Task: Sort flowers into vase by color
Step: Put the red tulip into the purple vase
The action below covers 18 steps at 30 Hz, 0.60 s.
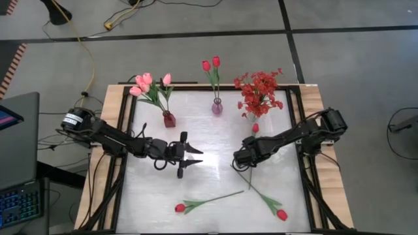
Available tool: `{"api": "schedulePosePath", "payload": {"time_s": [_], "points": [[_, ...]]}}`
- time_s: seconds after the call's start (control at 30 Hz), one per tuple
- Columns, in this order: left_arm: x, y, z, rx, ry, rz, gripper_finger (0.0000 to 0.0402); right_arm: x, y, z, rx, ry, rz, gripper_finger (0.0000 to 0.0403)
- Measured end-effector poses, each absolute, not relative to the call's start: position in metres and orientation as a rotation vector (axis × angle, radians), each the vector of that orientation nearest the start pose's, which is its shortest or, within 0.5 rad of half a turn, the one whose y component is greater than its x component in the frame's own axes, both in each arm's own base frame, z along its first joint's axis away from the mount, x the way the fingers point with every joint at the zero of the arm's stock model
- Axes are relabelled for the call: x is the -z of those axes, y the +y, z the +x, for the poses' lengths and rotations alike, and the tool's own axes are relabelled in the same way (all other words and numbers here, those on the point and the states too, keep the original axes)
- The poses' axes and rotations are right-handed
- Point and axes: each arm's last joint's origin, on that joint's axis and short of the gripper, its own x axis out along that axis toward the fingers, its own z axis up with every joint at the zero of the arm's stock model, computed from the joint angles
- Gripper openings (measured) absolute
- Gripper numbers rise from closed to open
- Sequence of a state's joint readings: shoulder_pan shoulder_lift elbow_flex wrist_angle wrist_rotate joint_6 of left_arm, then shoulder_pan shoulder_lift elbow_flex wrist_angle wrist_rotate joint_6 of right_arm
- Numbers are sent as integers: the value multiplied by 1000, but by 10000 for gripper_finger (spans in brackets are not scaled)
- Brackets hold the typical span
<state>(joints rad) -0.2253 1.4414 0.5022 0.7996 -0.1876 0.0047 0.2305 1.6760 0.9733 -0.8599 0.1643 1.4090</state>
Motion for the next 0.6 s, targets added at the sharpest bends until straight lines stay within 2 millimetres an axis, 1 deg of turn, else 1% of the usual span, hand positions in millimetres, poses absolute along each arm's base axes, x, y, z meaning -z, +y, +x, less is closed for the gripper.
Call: {"api": "schedulePosePath", "payload": {"time_s": [0.1,0.23,0.43,0.53,0.6], "points": [[-187,-56,268,37,160,28,138,-157,58,268,990,1232,813,206],[-185,-56,268,37,183,24,138,-148,62,270,1011,1202,806,183],[-184,-56,268,37,201,31,138,-129,67,271,1076,1208,810,170],[-183,-56,268,36,202,34,138,-127,67,272,1071,1217,792,164],[-184,-56,268,36,198,30,138,-126,67,272,1072,1220,792,151]]}}
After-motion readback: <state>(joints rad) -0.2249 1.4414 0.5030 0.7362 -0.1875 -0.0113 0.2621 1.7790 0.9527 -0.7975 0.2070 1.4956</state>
